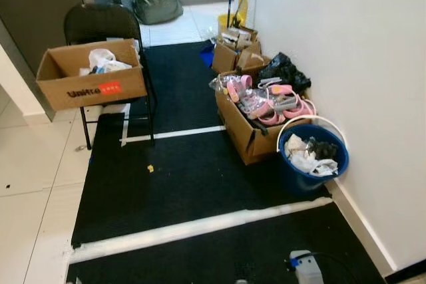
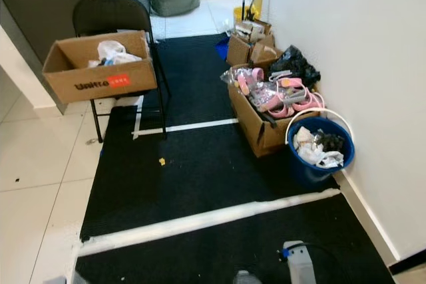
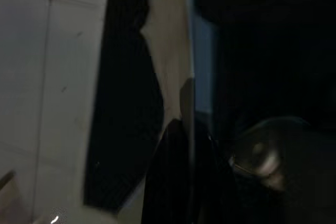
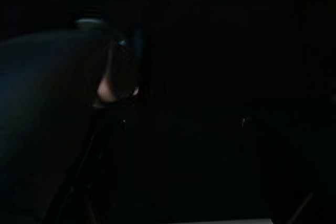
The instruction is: Picking trash to rubbish bin
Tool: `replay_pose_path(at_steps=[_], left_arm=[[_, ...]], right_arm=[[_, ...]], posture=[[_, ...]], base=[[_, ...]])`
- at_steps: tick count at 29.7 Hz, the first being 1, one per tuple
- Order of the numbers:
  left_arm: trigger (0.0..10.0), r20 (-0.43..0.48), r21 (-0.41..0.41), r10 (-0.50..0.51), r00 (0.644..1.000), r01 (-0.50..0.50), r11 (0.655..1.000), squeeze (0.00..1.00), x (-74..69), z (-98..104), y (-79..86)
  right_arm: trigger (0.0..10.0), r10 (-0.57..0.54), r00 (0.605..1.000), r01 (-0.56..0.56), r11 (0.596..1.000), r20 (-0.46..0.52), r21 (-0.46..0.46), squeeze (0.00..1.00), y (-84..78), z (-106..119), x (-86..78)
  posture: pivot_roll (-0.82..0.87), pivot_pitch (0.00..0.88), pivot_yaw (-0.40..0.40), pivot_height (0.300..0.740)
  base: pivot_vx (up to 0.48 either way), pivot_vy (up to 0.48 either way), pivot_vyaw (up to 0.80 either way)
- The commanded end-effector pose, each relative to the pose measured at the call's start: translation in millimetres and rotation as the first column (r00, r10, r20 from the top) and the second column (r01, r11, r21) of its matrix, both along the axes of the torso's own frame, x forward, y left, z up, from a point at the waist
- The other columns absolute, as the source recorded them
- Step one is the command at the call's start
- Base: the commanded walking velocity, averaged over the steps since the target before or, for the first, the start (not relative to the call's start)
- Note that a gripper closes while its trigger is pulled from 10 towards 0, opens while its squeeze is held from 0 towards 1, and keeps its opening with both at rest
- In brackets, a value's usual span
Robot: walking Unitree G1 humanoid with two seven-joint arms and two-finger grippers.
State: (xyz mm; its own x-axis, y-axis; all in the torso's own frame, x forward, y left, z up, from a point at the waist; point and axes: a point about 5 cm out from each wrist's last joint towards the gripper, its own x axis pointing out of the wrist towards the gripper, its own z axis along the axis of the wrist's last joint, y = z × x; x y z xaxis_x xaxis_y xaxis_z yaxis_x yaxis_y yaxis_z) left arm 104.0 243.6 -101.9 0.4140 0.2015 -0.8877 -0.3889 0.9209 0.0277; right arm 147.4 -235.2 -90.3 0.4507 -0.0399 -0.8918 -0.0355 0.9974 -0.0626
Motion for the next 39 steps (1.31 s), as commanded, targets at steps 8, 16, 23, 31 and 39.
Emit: replay_pose_path(at_steps=[8,16,23,31,39], left_arm=[[10.0,-0.046,0.005,-0.026,0.999,0.026,1.0,0.0,-12.7,-4,-1.9],[10.0,-0.023,0.02,-0.024,0.999,0.024,1.0,0.0,-6.8,-1,2.1],[10.0,0.16,0.114,0.062,0.985,-0.081,0.99,0.0,37.7,24,35.8],[10.0,0.427,0.249,0.075,0.901,-0.197,0.948,0.0,92.4,80,87.1],[10.0,0.706,0.372,-0.082,0.703,-0.271,0.888,0.0,151.4,168,122.7]], right_arm=[[10.0,0.017,1.0,-0.017,1.0,0.001,-0.005,0.0,2.3,-1,0.0],[10.0,-0.025,1.0,0.025,0.998,0.007,-0.052,0.0,-5.3,1,0.3],[10.0,-0.005,1.0,0.005,0.999,0.011,-0.054,0.0,-3.6,2,4.6],[10.0,0.008,1.0,-0.008,0.998,0.009,-0.057,0.0,-2.7,2,6.0],[10.0,0.016,1.0,-0.016,0.998,-0.003,-0.059,0.0,-1.8,1,2.7]], posture=[[-0.02,0.072,0.083,0.74],[-0.02,0.06,0.084,0.74],[-0.01,0.051,0.078,0.74],[0.0,0.055,0.075,0.74],[0.01,0.066,0.077,0.74]], base=[[0.48,0.0,0.14],[0.48,0.0,0.44],[0.48,0.0,0.0],[0.48,0.0,0.0],[0.48,0.0,0.0]])
